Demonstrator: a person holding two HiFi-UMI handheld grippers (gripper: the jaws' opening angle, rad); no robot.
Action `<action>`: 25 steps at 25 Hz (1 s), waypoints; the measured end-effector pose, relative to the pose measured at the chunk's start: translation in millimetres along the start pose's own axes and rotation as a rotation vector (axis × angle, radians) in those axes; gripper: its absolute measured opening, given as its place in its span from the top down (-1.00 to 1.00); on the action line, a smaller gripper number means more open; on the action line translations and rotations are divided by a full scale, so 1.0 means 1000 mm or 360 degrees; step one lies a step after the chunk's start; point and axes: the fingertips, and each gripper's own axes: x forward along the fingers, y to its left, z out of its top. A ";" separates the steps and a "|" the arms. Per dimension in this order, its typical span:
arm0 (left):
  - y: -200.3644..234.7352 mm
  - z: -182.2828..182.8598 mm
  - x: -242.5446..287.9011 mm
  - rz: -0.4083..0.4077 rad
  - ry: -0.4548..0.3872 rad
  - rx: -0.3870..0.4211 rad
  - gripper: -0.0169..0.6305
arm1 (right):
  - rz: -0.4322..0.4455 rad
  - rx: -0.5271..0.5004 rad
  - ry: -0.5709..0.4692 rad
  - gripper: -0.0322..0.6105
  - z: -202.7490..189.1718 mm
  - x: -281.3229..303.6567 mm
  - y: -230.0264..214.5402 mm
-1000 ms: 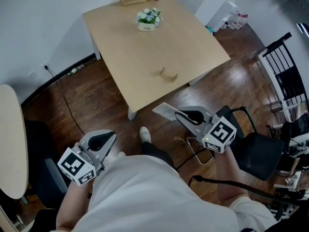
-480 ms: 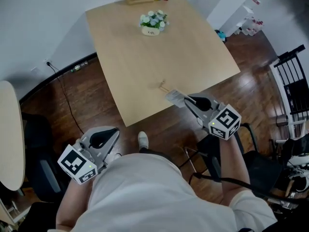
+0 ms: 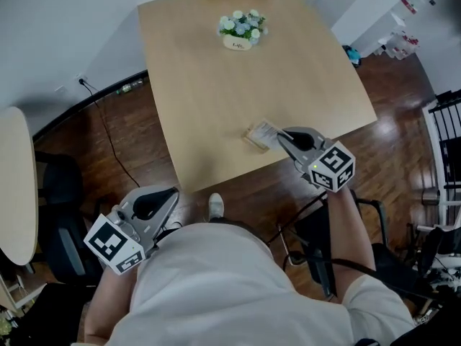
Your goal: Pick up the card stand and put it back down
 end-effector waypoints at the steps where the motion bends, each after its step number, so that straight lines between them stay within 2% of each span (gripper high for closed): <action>1: 0.002 0.000 0.003 0.0012 0.0002 -0.0006 0.94 | 0.0011 0.0003 0.0004 0.84 -0.003 0.004 -0.005; 12: 0.015 0.006 0.033 0.0077 0.0047 -0.0050 0.94 | 0.0077 0.0103 0.0036 0.84 -0.032 0.028 -0.036; 25: 0.017 0.009 0.059 0.0042 0.0082 -0.0057 0.94 | 0.0071 0.0159 0.0028 0.84 -0.041 0.031 -0.038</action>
